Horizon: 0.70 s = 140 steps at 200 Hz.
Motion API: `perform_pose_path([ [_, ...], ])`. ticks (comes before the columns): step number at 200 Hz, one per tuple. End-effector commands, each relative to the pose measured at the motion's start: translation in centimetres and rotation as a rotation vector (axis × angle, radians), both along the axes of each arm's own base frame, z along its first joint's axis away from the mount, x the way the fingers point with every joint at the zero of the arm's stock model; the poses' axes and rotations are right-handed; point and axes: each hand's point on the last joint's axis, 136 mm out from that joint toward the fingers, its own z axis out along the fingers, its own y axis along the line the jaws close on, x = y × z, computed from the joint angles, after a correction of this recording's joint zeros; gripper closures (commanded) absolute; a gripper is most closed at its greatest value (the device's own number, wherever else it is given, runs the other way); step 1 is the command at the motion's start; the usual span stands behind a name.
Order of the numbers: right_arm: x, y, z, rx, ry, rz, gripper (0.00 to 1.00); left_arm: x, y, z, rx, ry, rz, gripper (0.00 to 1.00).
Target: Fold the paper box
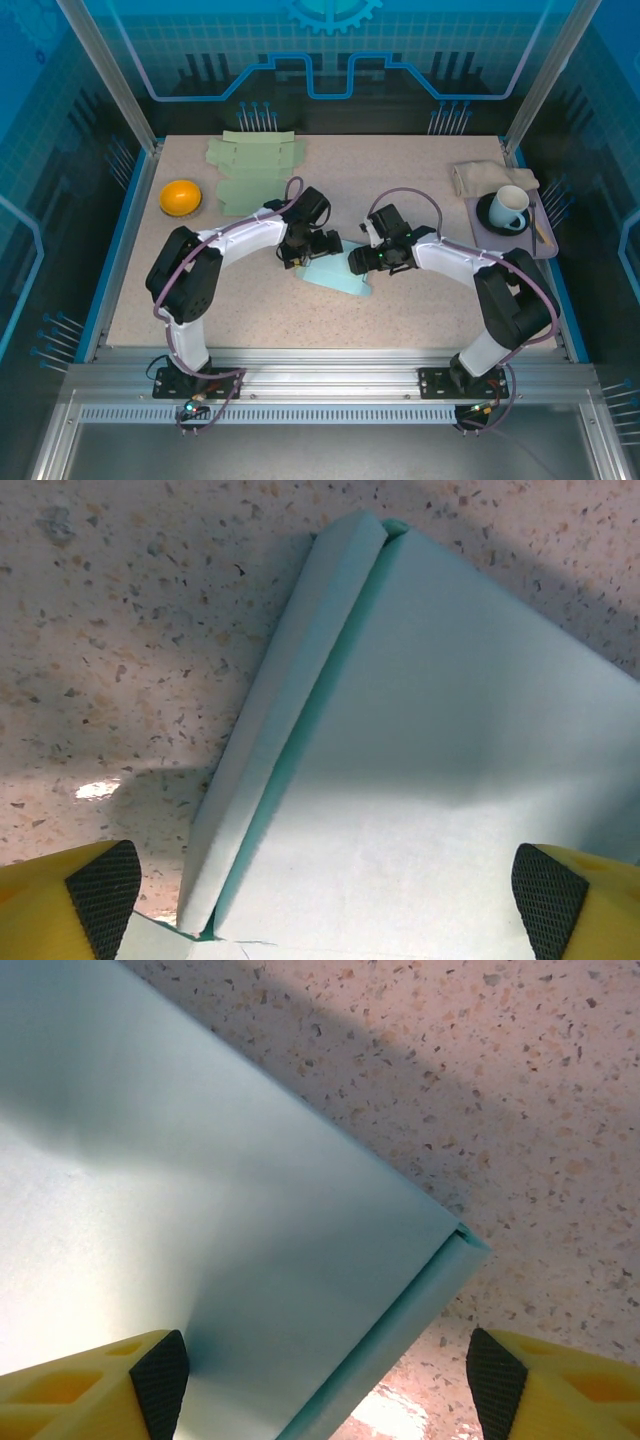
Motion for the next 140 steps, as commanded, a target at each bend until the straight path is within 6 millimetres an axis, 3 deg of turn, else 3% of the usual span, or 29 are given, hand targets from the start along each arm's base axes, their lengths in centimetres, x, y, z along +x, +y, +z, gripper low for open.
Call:
perform_pose_path([
  [1,-0.3,-0.9,-1.2,-0.024,0.047,0.001,0.24,-0.7,-1.3,-0.4,-0.098,0.015,-0.010,0.01],
  [29,-0.4,-0.7,-1.2,-0.015,0.050,0.008,0.24,-0.6,-2.6,-0.8,-0.197,0.008,0.024,0.01],
  [92,-0.6,-0.9,-1.3,-0.014,0.055,0.010,0.24,-1.6,-1.7,-2.5,-0.126,0.059,0.049,0.01],
  [140,-0.5,-1.0,-1.3,-0.016,0.064,-0.019,0.24,-2.8,-1.2,-2.5,-0.107,0.152,0.159,0.01],
])
